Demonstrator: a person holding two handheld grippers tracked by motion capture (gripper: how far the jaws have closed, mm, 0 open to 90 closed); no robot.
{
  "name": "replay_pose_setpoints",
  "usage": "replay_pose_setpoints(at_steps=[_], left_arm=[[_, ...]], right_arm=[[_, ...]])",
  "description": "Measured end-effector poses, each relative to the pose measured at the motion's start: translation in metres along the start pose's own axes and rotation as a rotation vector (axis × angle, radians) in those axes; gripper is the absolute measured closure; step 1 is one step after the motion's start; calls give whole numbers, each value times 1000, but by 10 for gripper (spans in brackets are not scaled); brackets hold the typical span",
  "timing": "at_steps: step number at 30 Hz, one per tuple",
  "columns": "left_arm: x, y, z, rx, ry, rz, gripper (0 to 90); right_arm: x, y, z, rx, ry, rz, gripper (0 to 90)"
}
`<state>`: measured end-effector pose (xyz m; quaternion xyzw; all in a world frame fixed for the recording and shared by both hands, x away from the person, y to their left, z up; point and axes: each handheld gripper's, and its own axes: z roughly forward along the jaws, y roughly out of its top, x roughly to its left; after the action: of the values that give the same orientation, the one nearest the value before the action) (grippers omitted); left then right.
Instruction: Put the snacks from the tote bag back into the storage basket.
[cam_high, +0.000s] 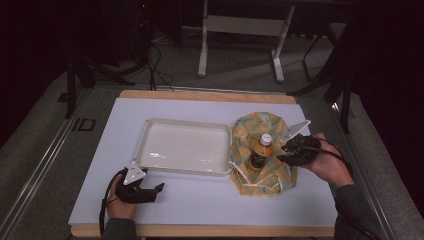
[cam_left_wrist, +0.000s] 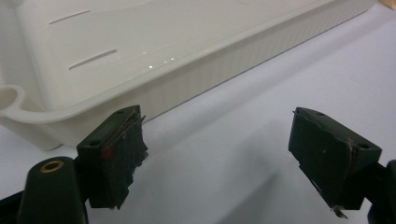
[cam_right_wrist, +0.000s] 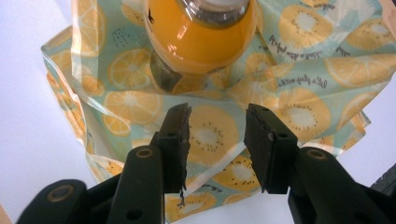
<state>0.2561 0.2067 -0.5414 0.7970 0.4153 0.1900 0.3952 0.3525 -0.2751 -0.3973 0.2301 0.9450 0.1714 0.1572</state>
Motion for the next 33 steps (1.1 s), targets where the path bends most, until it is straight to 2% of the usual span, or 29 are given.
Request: replay_pose_setpoints(at_steps=[13,21,33], left_arm=[[0,0,-1,-5,0,0,186],[0,0,-1,-6,-4,-1,187],[0,0,-1,-3,-4,4,186]], right_arm=[[-3,15,0,34,27,-44,585],[-4,23,-1,32,44,-70,580],[-8,34,-8,27,56,-79,568]])
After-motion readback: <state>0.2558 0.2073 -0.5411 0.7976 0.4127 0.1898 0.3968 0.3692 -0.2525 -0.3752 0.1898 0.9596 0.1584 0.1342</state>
